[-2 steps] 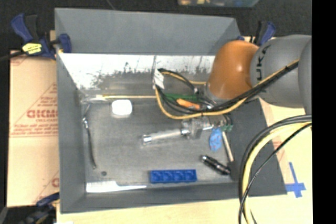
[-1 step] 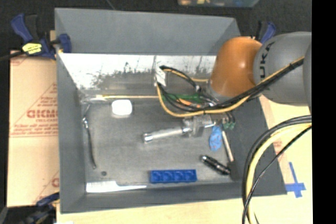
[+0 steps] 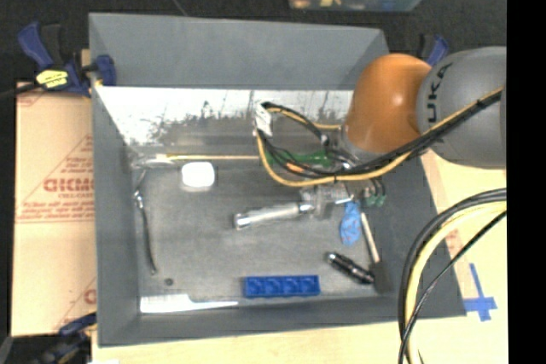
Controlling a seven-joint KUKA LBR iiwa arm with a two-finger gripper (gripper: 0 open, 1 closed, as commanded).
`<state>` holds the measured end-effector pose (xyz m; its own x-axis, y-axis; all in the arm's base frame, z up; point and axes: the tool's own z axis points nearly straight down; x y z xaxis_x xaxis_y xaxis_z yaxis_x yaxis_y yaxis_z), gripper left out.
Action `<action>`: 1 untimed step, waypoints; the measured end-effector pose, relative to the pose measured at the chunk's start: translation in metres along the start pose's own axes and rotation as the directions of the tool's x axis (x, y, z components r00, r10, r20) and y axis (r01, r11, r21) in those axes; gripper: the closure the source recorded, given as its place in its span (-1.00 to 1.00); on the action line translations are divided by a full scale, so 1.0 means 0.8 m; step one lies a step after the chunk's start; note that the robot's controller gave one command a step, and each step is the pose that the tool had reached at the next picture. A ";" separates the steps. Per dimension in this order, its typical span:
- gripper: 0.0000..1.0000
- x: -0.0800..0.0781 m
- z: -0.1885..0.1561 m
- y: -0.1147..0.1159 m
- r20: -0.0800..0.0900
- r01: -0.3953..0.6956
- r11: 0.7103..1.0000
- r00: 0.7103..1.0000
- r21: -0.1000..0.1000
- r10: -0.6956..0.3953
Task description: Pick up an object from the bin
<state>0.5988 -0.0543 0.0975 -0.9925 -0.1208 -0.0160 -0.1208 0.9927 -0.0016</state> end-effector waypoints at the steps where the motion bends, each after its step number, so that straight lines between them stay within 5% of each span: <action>1: 1.00 0.000 -0.043 -0.001 -0.002 -0.002 1.000 1.000 0.000 0.002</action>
Offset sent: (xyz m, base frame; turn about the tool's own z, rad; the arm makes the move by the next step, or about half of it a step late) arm -0.0014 -0.0001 0.0604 0.0013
